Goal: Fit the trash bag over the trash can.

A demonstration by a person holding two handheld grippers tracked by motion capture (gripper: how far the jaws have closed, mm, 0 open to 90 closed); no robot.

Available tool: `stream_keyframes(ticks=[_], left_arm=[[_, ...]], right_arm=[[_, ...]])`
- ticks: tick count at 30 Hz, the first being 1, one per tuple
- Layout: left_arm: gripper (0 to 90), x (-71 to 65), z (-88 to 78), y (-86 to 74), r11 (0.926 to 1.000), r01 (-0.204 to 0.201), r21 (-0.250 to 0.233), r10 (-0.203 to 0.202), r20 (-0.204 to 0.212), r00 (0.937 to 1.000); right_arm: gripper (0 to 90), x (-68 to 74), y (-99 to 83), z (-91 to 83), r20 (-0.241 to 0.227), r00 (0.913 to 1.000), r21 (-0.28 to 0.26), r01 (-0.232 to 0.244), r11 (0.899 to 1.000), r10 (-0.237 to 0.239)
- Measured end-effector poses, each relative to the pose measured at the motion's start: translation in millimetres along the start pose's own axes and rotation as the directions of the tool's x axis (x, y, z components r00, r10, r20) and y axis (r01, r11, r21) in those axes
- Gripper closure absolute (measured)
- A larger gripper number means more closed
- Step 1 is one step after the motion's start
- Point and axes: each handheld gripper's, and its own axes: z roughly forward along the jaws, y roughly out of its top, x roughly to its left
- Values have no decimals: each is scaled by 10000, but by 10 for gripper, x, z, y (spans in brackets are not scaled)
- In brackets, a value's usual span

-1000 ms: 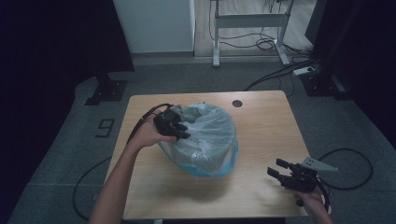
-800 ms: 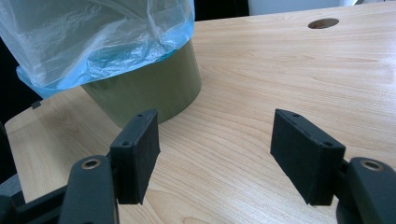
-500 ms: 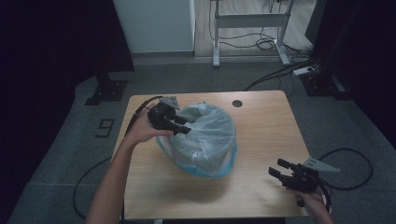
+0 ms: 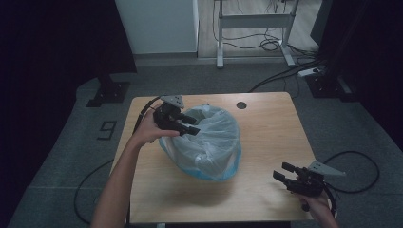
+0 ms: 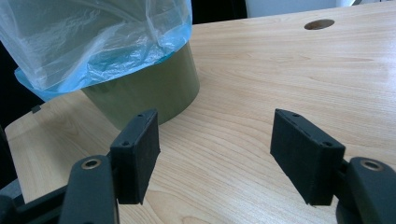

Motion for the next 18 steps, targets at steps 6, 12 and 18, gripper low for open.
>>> stream_keyframes(ticks=[6,12,18], left_arm=[[500,63,123,136,9998,-90,157,88,160,9998],[610,81,356,322,9970,-179,746,147,430,9990],[658,102,587,459,9904,-182,1370,127,411,9991]], right_arm=[[323,-2,-4,8,31,10000,21,-16,10000,16],[326,-14,-8,-1,79,10000,-5,-20,10000,20],[329,-17,-10,-9,88,10000,-7,1,10000,-1]])
